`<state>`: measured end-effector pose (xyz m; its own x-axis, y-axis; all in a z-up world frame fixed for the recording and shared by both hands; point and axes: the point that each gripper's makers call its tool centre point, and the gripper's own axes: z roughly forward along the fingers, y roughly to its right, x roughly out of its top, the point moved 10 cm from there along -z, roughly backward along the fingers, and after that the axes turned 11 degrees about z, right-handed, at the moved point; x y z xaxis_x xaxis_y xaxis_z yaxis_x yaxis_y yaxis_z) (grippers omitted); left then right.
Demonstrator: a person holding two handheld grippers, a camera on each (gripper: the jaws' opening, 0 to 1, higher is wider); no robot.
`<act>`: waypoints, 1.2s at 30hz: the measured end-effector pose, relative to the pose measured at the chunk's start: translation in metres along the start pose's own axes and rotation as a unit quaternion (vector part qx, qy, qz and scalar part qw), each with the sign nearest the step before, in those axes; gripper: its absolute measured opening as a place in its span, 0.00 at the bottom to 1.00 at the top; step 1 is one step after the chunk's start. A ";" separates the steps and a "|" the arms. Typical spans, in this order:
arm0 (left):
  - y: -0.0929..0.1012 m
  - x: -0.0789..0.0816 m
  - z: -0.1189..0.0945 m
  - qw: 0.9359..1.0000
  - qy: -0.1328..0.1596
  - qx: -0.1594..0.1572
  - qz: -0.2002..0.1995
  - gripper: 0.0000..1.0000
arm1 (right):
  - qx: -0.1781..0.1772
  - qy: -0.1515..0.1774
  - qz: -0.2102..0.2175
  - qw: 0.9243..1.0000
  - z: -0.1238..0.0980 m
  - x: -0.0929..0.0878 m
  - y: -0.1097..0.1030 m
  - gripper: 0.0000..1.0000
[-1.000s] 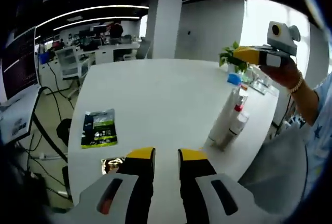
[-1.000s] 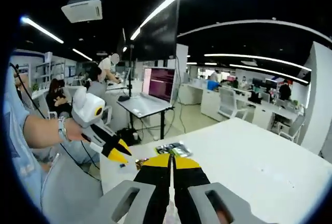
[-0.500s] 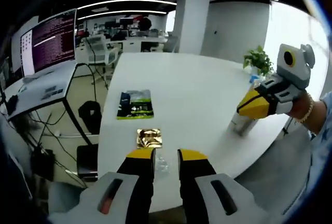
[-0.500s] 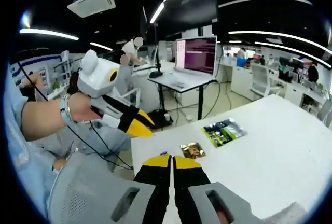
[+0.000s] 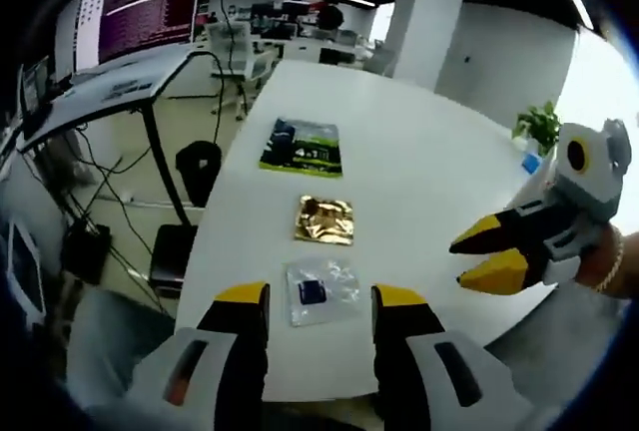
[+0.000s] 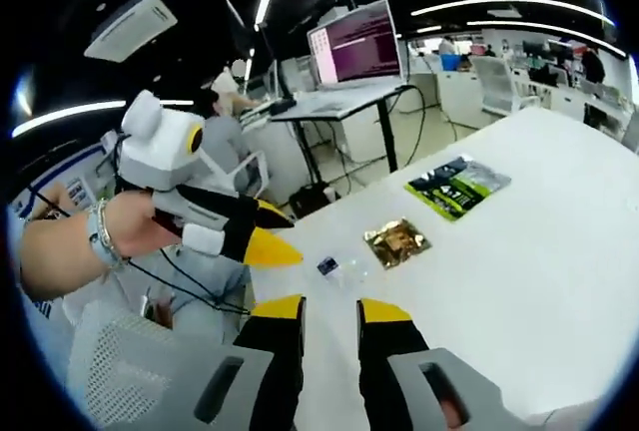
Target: Arrange the skincare products in the storage area until every visible bottle or jar stands upright without overlapping.
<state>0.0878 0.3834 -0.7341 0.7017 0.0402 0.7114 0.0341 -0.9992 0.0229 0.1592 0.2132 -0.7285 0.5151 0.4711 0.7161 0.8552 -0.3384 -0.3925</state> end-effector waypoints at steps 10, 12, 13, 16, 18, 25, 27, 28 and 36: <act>0.009 -0.007 0.024 0.998 -0.051 0.015 0.039 0.39 | 0.001 -0.017 0.003 1.000 0.005 -0.009 0.004 0.15; 0.008 -0.009 0.025 0.998 -0.051 0.009 0.034 0.38 | 0.006 -0.019 0.010 1.000 0.009 -0.009 0.006 0.16; 0.006 -0.010 0.025 0.998 -0.050 0.010 0.030 0.37 | 0.006 -0.020 0.011 1.000 0.012 -0.009 0.007 0.16; 0.003 -0.012 0.027 0.998 -0.053 0.009 0.029 0.36 | 0.010 -0.024 0.025 0.999 0.020 -0.007 0.008 0.16; 0.002 -0.017 0.029 0.997 -0.064 -0.005 0.030 0.36 | 0.020 -0.034 0.041 0.998 0.031 -0.008 0.007 0.17; 0.000 -0.024 0.024 0.998 -0.038 -0.025 0.031 0.28 | 0.027 -0.056 0.045 0.997 0.050 -0.009 0.005 0.20; 0.000 -0.025 0.023 0.998 -0.035 -0.026 0.038 0.26 | 0.023 -0.059 0.040 0.997 0.052 -0.010 0.005 0.20; -0.001 -0.025 0.023 0.998 -0.033 -0.026 0.039 0.25 | 0.023 -0.060 0.040 0.997 0.054 -0.009 0.006 0.20; -0.001 -0.025 0.023 0.998 -0.034 -0.043 0.037 0.21 | 0.014 -0.079 0.048 0.996 0.065 -0.006 0.011 0.20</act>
<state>0.0867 0.3841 -0.7682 0.7464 -0.0360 0.6645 -0.0791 -0.9963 0.0349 0.1696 0.2597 -0.7746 0.5950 0.5606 0.5759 0.8019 -0.3659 -0.4723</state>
